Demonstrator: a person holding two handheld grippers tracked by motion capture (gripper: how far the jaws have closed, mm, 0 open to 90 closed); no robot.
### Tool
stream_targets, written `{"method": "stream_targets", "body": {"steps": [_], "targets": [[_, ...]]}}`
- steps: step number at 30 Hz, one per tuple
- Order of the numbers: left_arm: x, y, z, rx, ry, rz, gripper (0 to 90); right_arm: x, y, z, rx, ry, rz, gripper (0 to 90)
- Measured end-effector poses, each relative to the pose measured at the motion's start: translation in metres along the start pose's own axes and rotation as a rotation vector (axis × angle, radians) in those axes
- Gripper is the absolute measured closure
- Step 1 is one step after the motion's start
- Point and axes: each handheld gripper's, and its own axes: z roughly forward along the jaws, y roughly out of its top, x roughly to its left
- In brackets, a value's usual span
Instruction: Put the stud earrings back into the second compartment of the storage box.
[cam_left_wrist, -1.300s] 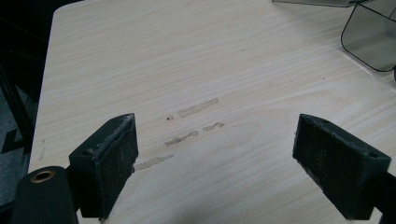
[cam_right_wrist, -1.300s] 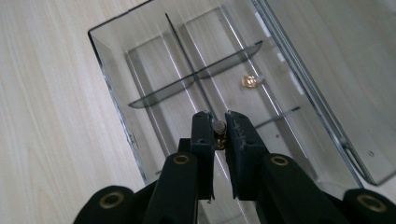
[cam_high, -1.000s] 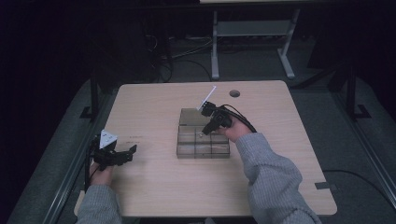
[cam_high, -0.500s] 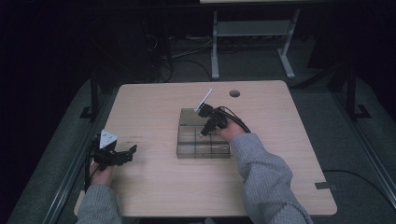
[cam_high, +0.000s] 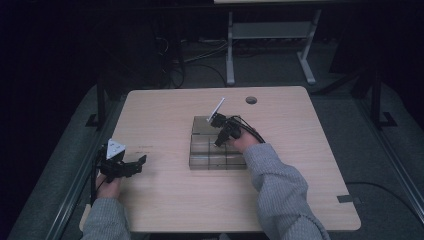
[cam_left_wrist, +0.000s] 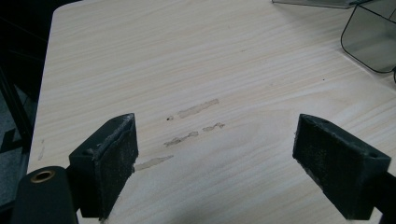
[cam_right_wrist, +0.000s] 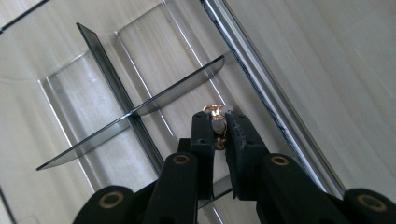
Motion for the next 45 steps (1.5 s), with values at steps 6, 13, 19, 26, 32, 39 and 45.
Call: {"method": "stream_targets", "body": {"steps": [6, 13, 19, 26, 32, 39, 45], "targets": [[0.000, 0.000, 0.000, 0.004, 0.000, 0.001, 13.8, -0.002, 0.001, 0.004, 0.009, -0.002, 0.001, 81.1], [0.000, 0.000, 0.000, 0.003, 0.001, 0.001, 13.8, -0.002, 0.001, 0.006, 0.003, -0.005, -0.002, 79.8], [0.000, 0.000, 0.000, 0.004, 0.001, 0.001, 13.8, -0.001, 0.001, 0.004, -0.005, -0.004, -0.001, 79.4], [0.000, 0.000, 0.000, 0.001, 0.001, 0.001, 13.8, 0.000, 0.001, 0.000, -0.012, -0.005, -0.007, 77.9], [0.000, 0.000, 0.000, 0.003, 0.000, 0.002, 13.8, 0.003, -0.001, -0.007, -0.025, -0.003, -0.013, 76.3], [0.000, 0.000, 0.000, 0.005, 0.000, 0.004, 13.8, 0.005, -0.006, -0.019, -0.045, 0.006, -0.023, 72.9], [0.000, 0.000, 0.000, 0.007, 0.001, 0.008, 13.9, 0.005, -0.013, -0.028, -0.067, 0.018, -0.028, 70.1]]}}
